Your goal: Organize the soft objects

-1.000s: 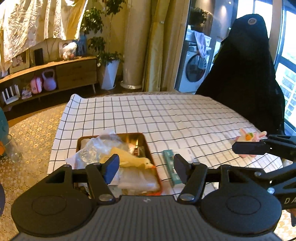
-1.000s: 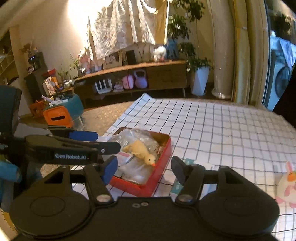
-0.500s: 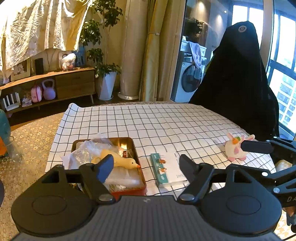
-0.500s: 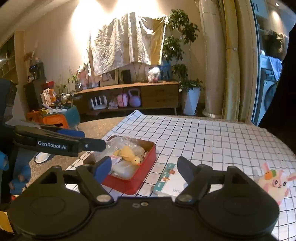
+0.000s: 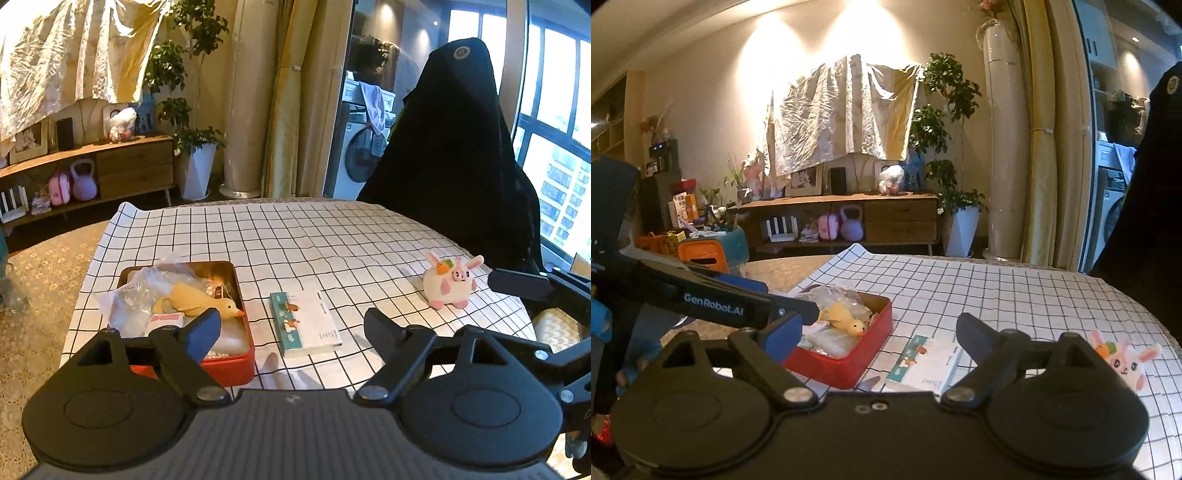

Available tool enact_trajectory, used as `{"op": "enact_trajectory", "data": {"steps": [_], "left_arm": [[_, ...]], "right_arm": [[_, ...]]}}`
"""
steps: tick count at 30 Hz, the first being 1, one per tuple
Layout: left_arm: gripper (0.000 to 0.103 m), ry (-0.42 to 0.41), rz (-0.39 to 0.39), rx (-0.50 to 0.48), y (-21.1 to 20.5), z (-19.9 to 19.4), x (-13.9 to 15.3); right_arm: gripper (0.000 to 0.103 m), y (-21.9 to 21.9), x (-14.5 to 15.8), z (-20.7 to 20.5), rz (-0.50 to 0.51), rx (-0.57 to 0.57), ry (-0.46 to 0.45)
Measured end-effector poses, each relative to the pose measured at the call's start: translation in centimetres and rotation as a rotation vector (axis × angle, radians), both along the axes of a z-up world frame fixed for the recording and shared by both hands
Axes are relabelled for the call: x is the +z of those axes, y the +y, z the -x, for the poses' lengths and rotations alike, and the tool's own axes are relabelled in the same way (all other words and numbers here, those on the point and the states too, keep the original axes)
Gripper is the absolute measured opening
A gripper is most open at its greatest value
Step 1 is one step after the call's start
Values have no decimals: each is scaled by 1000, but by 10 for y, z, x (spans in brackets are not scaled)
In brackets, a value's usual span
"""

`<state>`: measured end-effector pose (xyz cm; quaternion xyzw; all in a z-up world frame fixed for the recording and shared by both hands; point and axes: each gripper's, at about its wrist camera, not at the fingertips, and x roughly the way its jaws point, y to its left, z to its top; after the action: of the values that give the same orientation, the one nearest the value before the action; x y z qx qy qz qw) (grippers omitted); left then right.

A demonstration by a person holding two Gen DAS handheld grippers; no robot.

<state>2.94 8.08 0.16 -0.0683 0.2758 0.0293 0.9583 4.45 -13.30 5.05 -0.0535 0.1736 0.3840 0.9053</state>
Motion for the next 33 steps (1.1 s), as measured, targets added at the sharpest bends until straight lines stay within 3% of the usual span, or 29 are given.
{"op": "enact_trajectory", "data": {"steps": [5,16,33], "left_arm": [[99,-31,-5,-19,-8,6,1],[100,-48,-6,-44,-18,9,6],[103,-130,-14,-72,-24,21,14]], "right_arm": [[96,-13,-4,4,-44,-58,25],[103,-34,-13,13,-100,-196,34],[103,-31,-11,13,-130,-250,2]]}}
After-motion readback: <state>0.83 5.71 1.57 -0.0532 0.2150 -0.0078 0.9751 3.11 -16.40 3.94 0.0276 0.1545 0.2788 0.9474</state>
